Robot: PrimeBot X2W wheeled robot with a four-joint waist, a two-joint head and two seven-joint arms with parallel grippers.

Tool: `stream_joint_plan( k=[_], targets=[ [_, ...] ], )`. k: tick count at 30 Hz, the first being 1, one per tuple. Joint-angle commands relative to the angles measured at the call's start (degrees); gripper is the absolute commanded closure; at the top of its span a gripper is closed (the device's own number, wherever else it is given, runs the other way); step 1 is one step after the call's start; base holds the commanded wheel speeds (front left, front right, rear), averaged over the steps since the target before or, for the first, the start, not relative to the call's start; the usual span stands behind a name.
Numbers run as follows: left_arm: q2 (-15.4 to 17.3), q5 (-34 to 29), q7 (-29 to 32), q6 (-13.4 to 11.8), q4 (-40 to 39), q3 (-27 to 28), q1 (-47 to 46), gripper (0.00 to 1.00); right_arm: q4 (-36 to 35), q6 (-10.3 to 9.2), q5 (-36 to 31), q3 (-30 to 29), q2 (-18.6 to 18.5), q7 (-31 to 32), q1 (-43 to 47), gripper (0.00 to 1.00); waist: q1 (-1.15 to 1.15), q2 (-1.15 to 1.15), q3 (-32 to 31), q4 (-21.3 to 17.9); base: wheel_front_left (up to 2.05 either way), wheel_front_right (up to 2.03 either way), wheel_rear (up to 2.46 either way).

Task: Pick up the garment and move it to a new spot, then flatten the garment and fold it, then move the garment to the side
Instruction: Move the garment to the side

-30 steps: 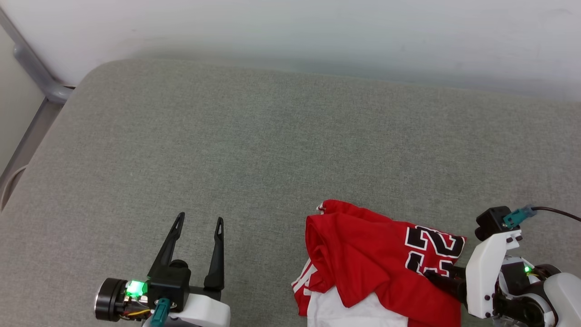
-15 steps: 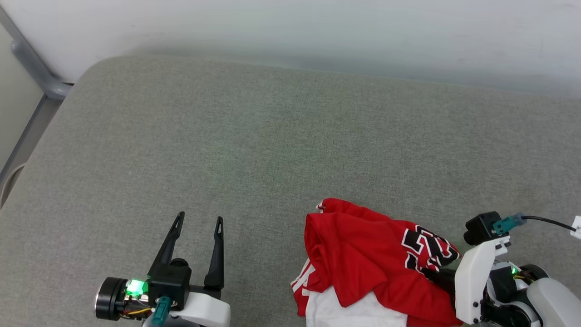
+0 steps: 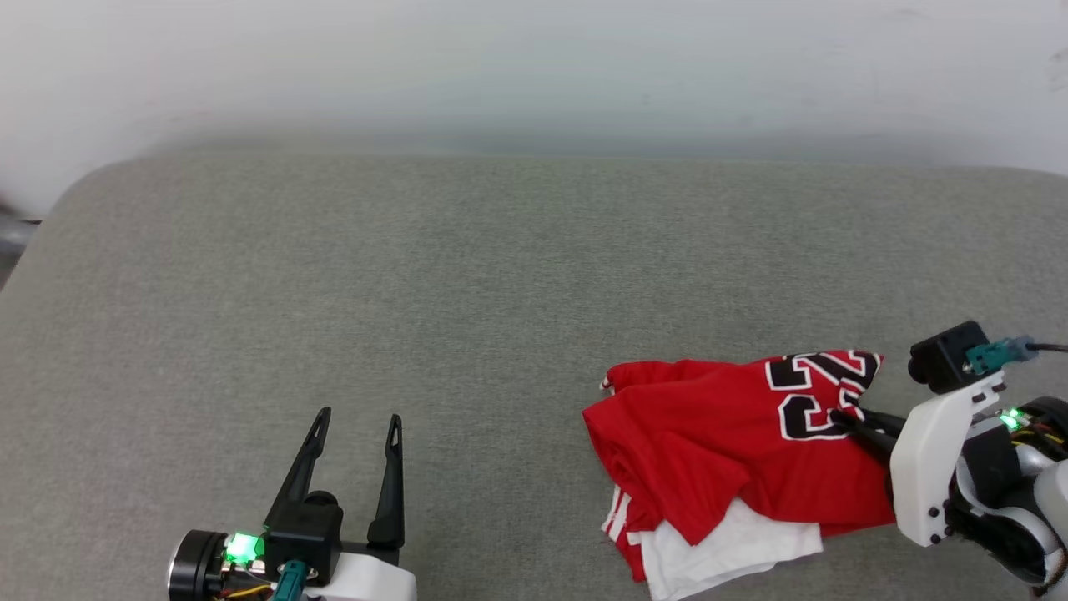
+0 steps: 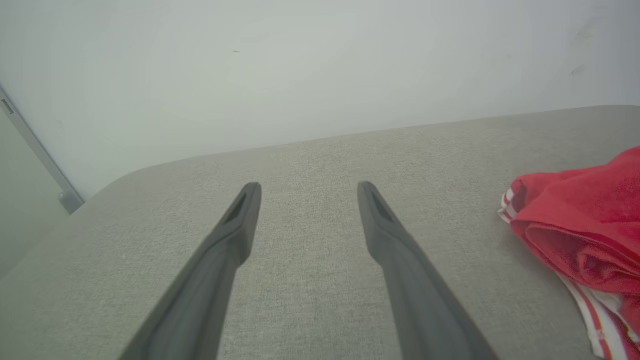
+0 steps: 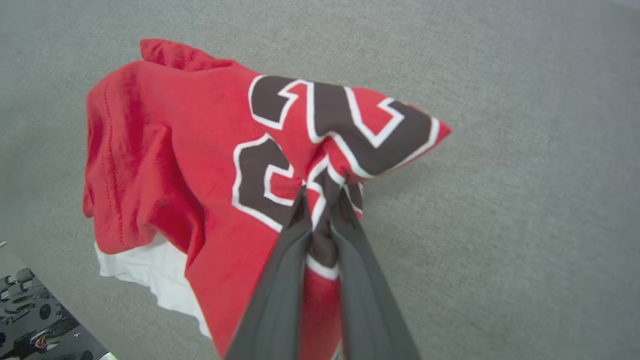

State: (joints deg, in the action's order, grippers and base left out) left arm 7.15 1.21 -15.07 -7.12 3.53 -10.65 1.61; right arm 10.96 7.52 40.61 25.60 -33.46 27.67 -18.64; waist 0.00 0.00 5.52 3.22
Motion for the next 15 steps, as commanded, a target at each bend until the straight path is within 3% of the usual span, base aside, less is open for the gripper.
stream_joint_plan(
  k=[1,9,15],
  targets=[
    [0.28,-0.04,-0.12,-0.19,-0.21,0.21,0.36,0.00,-0.48,-0.08,-0.14,-0.18,-0.65,-0.25,-0.77,1.00,0.00,0.00,-0.51,-2.53,0.00,0.00,0.00],
    [0.05,-0.48,-0.12,-0.47,-0.86,0.13,-0.63,0.00,-2.18,-0.07,-1.31,-3.56,-3.24,-0.16,-2.76,1.00,0.00,0.00,-0.27,-8.45,0.00,0.00,0.00],
    [0.37,-0.60,-0.12,-0.32,-1.46,0.24,-1.65,0.00,-0.19,-0.08,-2.28,-6.48,-3.81,-0.51,-5.12,1.00,0.00,0.00,2.17,-10.21,0.00,0.00,0.00]
  ],
)
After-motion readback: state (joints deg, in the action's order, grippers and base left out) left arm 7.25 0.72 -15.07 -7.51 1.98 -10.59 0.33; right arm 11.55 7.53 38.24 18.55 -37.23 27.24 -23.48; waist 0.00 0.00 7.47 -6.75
